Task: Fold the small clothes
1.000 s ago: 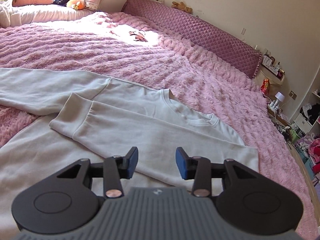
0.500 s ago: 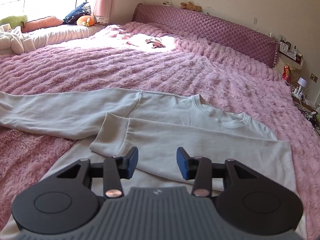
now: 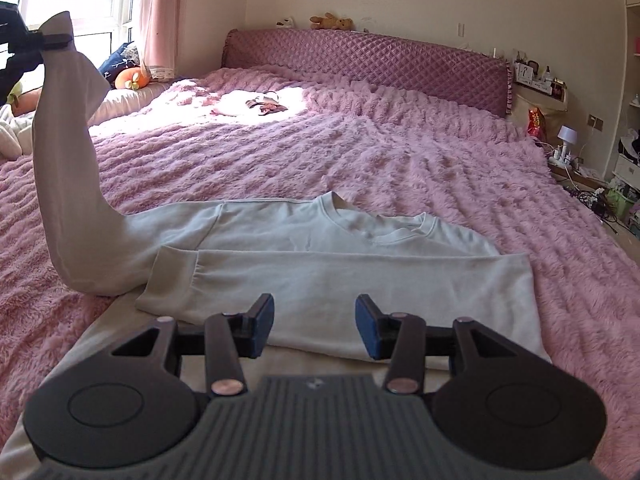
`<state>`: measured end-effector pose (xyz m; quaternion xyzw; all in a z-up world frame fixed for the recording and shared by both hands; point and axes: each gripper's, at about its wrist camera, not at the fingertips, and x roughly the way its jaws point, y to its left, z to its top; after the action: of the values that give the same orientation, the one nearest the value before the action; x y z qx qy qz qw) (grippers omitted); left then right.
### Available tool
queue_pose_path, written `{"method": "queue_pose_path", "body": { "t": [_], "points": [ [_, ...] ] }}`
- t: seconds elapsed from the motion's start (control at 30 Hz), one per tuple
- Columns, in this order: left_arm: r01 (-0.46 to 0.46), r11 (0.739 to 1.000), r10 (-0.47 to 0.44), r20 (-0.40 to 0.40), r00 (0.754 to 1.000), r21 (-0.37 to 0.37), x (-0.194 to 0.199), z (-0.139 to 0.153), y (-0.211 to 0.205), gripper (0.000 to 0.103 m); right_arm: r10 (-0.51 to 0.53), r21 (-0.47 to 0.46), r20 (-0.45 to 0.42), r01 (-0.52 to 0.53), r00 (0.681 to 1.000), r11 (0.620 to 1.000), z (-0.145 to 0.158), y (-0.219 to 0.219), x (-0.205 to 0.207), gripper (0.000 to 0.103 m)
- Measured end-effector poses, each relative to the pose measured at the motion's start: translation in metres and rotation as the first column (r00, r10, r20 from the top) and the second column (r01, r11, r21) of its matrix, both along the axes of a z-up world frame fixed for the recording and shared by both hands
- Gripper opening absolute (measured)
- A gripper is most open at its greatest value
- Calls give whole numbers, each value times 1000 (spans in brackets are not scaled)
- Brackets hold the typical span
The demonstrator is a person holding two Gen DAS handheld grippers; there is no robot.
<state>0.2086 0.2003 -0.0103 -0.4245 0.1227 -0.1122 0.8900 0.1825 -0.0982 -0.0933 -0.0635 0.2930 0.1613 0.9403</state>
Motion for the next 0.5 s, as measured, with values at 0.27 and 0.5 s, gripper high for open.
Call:
{"method": "queue_pose_path", "body": {
  "t": [0.27, 0.5],
  "points": [
    [262, 965, -262, -96, 960, -15, 59, -66, -135, 5, -140, 0, -7, 140, 990, 990, 0, -98, 3, 43],
    [399, 912, -362, -272, 891, 95, 79, -142, -229, 5, -226, -20, -31, 226, 974, 974, -11, -158, 2, 43]
  ]
}}
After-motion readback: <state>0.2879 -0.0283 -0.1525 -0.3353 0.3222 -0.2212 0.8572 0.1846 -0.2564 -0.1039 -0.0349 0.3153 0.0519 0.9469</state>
